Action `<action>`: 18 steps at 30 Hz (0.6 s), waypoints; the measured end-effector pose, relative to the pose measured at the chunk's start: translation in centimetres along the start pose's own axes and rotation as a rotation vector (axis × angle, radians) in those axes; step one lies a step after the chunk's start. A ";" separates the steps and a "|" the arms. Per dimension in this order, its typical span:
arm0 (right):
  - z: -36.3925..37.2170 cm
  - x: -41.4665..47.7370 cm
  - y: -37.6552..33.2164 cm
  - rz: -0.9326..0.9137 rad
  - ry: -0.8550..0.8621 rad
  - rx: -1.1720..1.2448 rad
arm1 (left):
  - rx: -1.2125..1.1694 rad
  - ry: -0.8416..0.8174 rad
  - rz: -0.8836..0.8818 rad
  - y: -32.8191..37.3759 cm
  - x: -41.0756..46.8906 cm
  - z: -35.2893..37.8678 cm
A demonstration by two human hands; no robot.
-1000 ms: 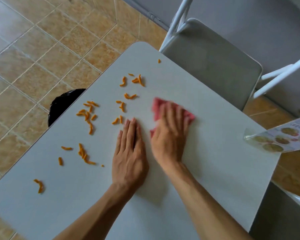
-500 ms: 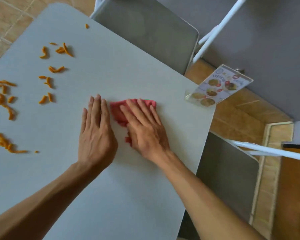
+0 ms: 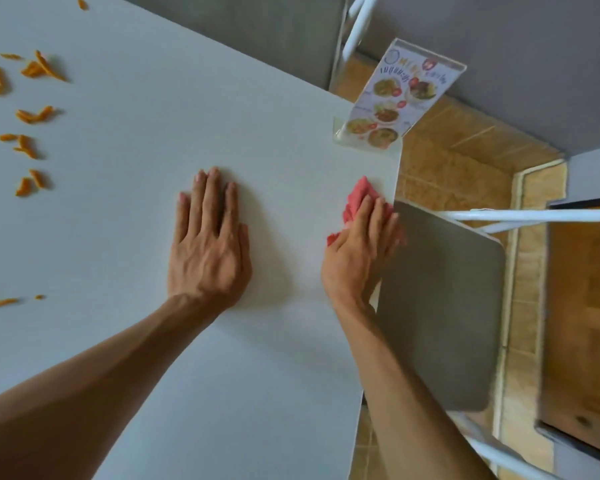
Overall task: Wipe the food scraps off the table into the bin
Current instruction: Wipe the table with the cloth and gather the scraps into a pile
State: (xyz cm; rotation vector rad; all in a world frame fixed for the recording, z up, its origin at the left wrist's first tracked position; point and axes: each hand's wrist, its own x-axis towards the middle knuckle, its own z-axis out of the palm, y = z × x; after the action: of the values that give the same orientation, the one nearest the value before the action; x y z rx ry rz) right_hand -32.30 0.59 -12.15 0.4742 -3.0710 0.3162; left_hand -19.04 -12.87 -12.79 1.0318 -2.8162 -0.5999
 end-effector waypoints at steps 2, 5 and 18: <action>-0.7 -4.7 -0.5 -0.334 -0.115 -0.023 | -0.012 0.001 -0.007 0.0 -0.1 0.0; -1.7 -7.1 2.5 -0.724 -0.247 -0.027 | -0.026 0.003 -0.001 0.2 0.0 0.0; -1.8 -13.6 5.1 -0.391 -0.120 -0.036 | 0.012 -0.155 0.107 -2.3 -2.5 -1.9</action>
State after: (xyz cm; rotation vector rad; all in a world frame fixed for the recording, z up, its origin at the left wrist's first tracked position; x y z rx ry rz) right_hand -20.89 9.74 -12.02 1.1042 -2.9914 0.2262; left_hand -15.31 -13.46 -11.82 0.8653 -2.9886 -0.6804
